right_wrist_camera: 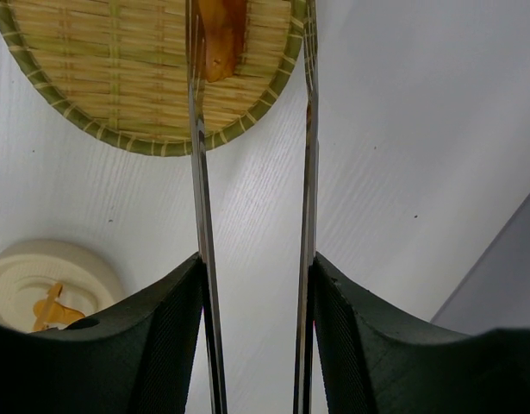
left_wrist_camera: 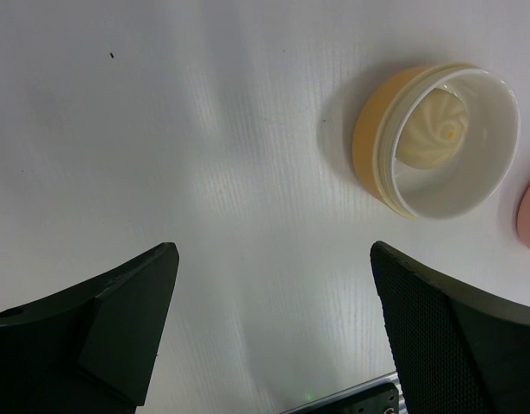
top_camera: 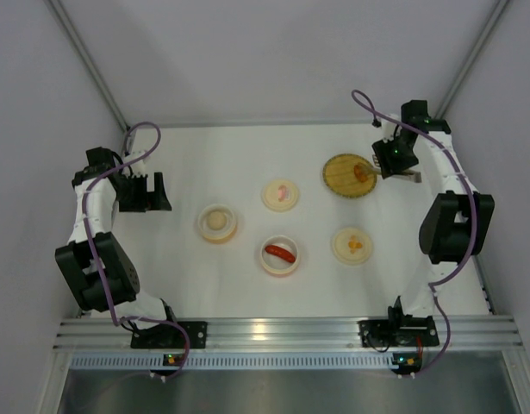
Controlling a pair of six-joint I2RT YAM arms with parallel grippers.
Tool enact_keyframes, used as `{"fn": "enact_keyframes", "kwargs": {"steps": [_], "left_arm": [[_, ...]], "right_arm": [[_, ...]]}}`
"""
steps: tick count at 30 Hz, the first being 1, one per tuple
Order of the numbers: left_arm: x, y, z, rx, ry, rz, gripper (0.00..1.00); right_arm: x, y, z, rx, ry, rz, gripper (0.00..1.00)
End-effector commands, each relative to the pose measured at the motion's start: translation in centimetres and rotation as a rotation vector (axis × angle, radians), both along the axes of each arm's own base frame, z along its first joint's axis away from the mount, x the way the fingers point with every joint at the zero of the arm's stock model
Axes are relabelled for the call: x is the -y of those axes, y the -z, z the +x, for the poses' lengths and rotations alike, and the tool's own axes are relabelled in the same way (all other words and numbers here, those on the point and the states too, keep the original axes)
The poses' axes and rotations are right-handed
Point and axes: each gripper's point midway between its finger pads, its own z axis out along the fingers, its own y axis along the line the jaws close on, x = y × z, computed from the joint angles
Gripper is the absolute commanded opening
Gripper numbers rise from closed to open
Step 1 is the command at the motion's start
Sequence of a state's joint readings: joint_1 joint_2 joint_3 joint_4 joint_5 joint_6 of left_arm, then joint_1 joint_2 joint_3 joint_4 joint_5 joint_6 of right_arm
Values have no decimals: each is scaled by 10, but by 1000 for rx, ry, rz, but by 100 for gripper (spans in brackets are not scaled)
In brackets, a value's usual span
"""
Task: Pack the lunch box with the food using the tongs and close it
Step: Pick up the fake food from the plate.
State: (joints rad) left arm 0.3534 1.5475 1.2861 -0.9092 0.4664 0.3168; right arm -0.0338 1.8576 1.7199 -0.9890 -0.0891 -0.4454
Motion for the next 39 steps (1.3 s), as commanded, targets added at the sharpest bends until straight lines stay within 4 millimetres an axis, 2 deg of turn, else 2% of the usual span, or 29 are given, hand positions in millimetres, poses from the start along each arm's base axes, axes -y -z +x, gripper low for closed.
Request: {"fn": "enact_keyframes", "kwargs": {"steps": [1, 9, 16, 28, 29, 31, 39], "left_arm": [[-1, -3, 5, 30, 10, 0, 98], [0, 0, 7, 23, 4, -14, 98], [0, 6, 3, 9, 1, -11, 98], [0, 8, 5, 5, -1, -15, 98], [0, 7, 5, 7, -1, -15, 98], [0, 8, 5, 6, -1, -16, 98], [0, 8, 4, 5, -2, -15, 98]], "right_arm": [[-1, -17, 14, 57, -7, 12, 50], [-15, -10, 8, 33, -41, 32, 50], [-18, 1, 10, 8, -44, 34, 49], [-19, 9, 10, -9, -51, 43, 45], [-31, 10, 10, -12, -77, 45, 45], [-37, 11, 8, -17, -90, 53, 45], [-42, 17, 5, -36, -97, 62, 40]]}}
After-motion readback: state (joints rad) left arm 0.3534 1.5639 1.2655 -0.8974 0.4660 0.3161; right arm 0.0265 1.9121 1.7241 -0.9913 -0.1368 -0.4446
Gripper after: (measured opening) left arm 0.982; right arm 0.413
